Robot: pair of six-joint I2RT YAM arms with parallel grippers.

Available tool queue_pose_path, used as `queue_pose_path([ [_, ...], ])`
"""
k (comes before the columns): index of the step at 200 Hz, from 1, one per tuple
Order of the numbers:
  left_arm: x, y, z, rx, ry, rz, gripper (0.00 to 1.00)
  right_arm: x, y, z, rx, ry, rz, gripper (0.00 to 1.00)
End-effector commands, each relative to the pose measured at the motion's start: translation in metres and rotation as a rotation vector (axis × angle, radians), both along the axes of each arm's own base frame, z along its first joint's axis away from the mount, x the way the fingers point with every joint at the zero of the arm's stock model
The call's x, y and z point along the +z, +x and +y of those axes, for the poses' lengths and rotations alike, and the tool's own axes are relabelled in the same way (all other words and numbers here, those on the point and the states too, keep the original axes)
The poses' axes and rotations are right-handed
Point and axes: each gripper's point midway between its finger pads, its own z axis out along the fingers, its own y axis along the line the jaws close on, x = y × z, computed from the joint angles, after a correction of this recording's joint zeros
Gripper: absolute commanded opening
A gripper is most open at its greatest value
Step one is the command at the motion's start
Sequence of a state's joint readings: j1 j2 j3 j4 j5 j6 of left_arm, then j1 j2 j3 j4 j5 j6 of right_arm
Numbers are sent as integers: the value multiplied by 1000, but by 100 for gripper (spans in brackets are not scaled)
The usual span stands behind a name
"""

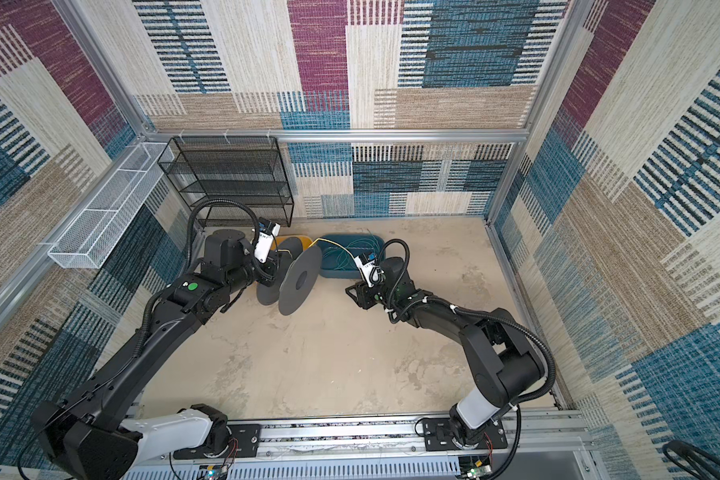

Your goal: Wrap the cables

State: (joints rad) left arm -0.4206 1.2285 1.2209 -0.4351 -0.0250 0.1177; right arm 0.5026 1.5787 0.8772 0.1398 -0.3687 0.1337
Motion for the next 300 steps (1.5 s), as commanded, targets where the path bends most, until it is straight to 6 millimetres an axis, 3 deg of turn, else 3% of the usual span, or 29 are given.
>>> queue_pose_path([
  [1,8,1,0,-16,55,-44,0,0,9,-20,-113,-77,3,54],
  [53,5,1,-3,-10,106,-39,0,15,6,-25,-113,-109,-18,62],
  [97,5,9,-1,22,127,-26,0,28,-21,-15,-15,-29,22,68],
  [148,2,20,-1,55,139,-10,0,50,-41,-20,0,10,20,69],
  [206,0,29,-4,67,133,9,0,39,-60,-27,-1,30,74,69],
  [260,-6,31,-10,58,116,33,0,38,-73,-27,12,72,88,59],
  [300,-5,32,-9,60,120,34,0,33,-85,-25,38,109,135,58],
])
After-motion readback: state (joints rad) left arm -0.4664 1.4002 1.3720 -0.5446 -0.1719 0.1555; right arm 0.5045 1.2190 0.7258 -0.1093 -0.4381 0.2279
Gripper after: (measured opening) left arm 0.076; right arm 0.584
